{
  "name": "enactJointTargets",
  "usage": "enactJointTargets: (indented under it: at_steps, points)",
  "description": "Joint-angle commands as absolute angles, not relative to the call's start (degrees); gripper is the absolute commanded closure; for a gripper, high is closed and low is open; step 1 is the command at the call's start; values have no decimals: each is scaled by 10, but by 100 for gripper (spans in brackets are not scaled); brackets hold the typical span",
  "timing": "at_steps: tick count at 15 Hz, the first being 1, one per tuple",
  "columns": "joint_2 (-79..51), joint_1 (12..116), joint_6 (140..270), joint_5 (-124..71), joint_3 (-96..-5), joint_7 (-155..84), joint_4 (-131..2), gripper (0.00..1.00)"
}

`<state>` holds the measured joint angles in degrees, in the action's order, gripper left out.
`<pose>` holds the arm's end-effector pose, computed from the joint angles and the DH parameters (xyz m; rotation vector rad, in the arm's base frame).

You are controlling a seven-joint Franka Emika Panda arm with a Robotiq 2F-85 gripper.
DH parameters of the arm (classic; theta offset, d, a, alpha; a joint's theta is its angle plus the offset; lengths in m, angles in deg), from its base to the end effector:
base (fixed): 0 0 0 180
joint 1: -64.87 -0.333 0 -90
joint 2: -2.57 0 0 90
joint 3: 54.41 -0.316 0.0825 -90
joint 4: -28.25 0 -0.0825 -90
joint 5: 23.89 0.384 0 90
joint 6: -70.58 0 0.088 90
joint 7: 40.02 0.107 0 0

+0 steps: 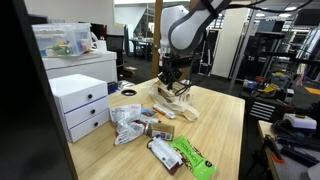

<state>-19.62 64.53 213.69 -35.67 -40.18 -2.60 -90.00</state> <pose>0.5812 -0.1390 0.2547 2.7486 -1.0245 0.1405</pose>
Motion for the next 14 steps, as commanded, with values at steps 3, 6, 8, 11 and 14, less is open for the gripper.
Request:
enactJointTargets:
  at_steps: [3, 6, 8, 11, 14]
  points:
    - [-250, 637, 2259, -355, -385, -3, -904, 100]
    - [-278, 628, 2306, -347, -372, -5, -901, 100]
    - [-293, 619, 2330, -343, -361, -6, -901, 100]
    - [-306, 601, 2354, -334, -336, -7, -906, 100]
    - [-302, 588, 2360, -329, -313, -7, -914, 100]
